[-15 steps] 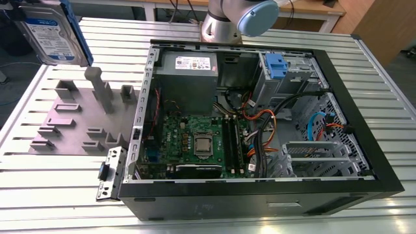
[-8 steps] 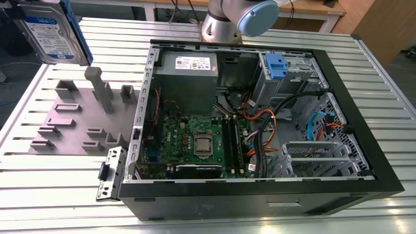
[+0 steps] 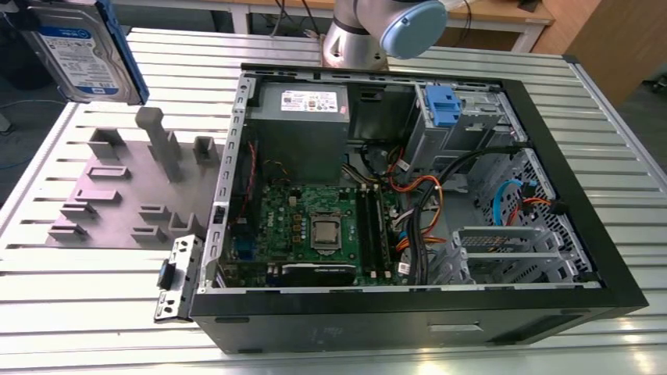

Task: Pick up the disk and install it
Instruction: 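Pick up the disk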

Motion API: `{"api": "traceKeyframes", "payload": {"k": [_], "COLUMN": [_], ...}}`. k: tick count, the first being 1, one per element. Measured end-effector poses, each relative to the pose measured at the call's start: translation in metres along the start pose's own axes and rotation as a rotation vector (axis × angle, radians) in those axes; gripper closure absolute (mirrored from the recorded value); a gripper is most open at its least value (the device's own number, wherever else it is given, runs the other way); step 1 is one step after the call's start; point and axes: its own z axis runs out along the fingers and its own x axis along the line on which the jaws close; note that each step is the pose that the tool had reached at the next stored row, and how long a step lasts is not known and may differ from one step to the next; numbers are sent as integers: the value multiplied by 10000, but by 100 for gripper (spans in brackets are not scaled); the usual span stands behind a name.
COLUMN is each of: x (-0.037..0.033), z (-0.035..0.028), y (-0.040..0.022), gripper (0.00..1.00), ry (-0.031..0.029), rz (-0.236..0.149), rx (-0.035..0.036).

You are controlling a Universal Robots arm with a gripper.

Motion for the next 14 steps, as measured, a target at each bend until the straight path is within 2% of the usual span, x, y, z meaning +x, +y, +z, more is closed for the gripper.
{"api": "traceKeyframes", "payload": {"k": [5,14], "x": [-1,-6], "z": [-38,-189], "y": [0,1], "gripper": [64,64], "ry": [1,1], "rz": [0,0], "rx": [-1,0]}}
